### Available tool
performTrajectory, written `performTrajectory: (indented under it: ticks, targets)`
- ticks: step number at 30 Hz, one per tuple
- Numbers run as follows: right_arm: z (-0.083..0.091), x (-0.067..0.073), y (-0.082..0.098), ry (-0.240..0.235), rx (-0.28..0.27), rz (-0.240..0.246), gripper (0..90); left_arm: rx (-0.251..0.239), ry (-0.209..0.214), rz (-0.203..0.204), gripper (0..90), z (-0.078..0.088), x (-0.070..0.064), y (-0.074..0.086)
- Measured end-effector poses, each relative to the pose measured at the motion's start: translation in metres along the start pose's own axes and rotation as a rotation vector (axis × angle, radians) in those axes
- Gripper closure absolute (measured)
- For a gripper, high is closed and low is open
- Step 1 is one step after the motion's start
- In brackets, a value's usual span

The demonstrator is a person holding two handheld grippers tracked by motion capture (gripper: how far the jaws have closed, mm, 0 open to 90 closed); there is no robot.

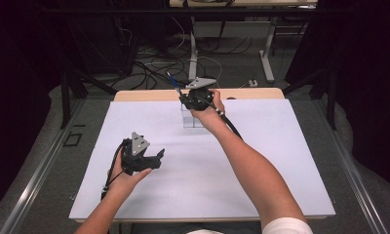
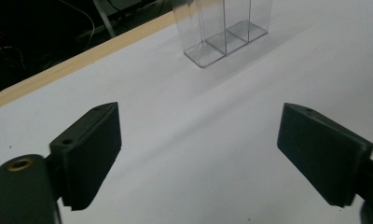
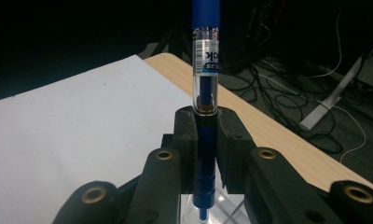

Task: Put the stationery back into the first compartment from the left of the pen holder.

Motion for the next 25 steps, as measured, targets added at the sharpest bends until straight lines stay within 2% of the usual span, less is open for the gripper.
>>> performTrajectory:
  ticks: [3,6,11,17,18,19,22,25]
  targets:
    - [-0.008,-0.001,0.003,0.024,-0.004,-0.006,79.7,-0.013,0.014,0.030,5.5,0.000,0.002,0.001]
    - [-0.018,-0.003,0.007,0.039,-0.009,-0.010,79.7,-0.022,0.026,0.043,3.2,-0.001,0.002,0.001]
    - [-0.032,-0.005,0.014,0.048,0.002,-0.021,79.6,-0.027,0.014,0.048,3.1,-0.001,0.004,0.001]
    - [-0.042,-0.006,0.021,0.059,0.022,-0.028,79.3,-0.036,0.017,0.074,3.2,-0.001,0.006,0.002]
    - [-0.042,-0.006,0.023,0.058,0.043,-0.021,77.7,-0.034,0.023,0.081,3.3,-0.001,0.007,0.003]
    - [-0.044,-0.007,0.024,0.057,0.035,-0.033,72.6,-0.037,0.021,0.084,3.3,-0.001,0.007,0.003]
    - [-0.041,-0.009,0.026,0.056,0.073,-0.050,60.5,-0.045,0.020,0.100,3.3,0.000,0.010,0.003]
    - [-0.032,-0.012,0.025,0.062,0.064,-0.064,50.2,-0.050,0.023,0.119,3.3,0.002,0.012,0.003]
Point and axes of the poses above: each handheld gripper's, and its own axes: z roughly backward along the jaws, y roughly out of its underside, x roughly to its left, the point moved 4 cm from there along -z, roughly forward along the jaws, and after that the axes turned 15 degrees about y, right-handed, at the moved point
